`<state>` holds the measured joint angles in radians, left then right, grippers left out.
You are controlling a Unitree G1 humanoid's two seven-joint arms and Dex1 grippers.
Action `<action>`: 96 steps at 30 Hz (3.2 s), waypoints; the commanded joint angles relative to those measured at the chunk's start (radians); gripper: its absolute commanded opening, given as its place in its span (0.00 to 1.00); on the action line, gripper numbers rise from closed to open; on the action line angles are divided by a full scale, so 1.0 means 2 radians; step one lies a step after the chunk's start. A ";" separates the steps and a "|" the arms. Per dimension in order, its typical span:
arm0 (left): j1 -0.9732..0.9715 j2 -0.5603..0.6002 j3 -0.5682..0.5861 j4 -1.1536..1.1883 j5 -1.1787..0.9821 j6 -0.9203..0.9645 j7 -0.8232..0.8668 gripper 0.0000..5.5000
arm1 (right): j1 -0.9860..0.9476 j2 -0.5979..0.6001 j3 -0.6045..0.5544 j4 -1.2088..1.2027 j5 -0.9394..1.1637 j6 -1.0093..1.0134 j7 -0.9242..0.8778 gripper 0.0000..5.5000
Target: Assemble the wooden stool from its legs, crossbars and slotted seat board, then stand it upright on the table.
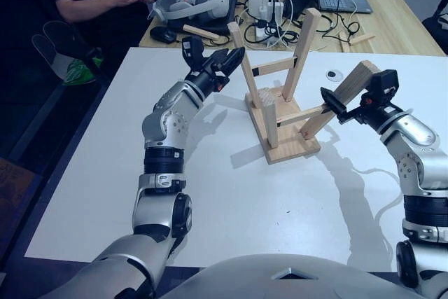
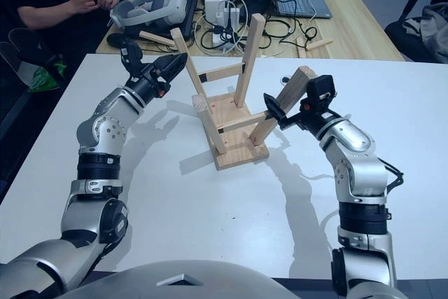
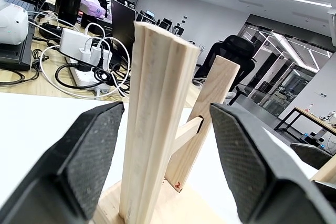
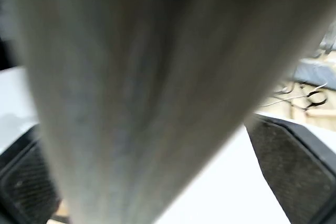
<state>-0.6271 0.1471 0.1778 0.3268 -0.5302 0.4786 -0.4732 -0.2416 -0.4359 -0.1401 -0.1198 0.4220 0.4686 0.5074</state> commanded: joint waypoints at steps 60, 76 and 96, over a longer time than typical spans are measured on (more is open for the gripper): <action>0.118 0.106 -0.154 -0.353 -0.090 0.169 -0.093 0.71 | -0.035 0.014 -0.086 -0.043 0.105 0.103 -0.071 0.92; 0.130 0.055 -0.186 -0.355 -0.056 0.197 0.011 0.47 | 0.001 -0.021 -0.085 -0.060 0.100 0.112 -0.048 0.46; 0.125 0.071 -0.199 -0.357 -0.050 0.222 0.016 0.45 | 0.074 -0.025 -0.090 -0.062 0.099 0.077 -0.023 0.19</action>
<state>-0.4088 0.2616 -0.2073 -0.4135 -0.6465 0.8591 -0.4486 -0.1484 -0.4678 -0.3100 -0.2642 0.6452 0.5959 0.4709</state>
